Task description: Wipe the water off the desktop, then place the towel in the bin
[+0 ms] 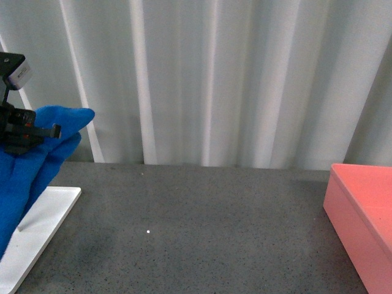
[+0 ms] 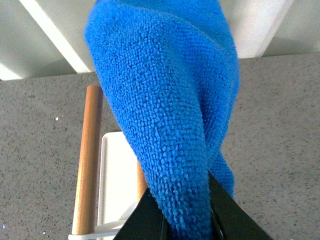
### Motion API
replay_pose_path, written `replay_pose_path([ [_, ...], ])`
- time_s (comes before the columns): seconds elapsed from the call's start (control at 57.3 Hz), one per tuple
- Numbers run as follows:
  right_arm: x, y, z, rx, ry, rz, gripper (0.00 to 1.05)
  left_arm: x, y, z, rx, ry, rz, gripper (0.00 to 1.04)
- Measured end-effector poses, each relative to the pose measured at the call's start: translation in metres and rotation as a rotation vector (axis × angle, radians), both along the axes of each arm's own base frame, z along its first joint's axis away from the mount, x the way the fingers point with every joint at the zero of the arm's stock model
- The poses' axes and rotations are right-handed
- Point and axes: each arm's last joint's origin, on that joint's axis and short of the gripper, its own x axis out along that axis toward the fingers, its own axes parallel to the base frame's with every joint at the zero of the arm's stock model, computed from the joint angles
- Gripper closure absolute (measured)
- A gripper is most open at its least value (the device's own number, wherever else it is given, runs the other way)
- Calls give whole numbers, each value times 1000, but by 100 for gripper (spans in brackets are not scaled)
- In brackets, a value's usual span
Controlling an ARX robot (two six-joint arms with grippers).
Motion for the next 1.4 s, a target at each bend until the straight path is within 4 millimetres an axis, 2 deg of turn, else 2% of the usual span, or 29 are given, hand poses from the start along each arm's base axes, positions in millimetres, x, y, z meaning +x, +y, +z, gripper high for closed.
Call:
replay_pose_path([
  [0.227,0,0,0,0,0,0,7,-5,-4,14,-17,-20,-23,97],
  [0.349,0,0,0,0,0,0,7,-19,-17,34,-83,-64,-92,97],
  [0.419,0,0,0,0,0,0,7,-34,-41,55,-189,-104,-211,97],
  [0.524,0,0,0,0,0,0,7,-61,-91,80,-374,-140,-413,97],
  [0.646,0,0,0,0,0,0,7,-74,-128,83,-482,-138,-498,97],
  [0.751,0,0,0,0,0,0,7,-85,-169,87,-605,-164,-585,98],
  [0.89,0,0,0,0,0,0,7,-88,-200,87,-698,-182,-602,98],
  [1.013,0,0,0,0,0,0,7,-84,-213,81,-700,-178,-569,98],
  [1.17,0,0,0,0,3,4,7,-85,-218,79,-701,-173,-547,98],
  [1.292,7,-3,-5,12,330,242,7,-85,-218,80,-705,-176,-545,98],
  [1.397,19,-7,-8,47,387,364,7,-85,-219,80,-709,-173,-550,98],
])
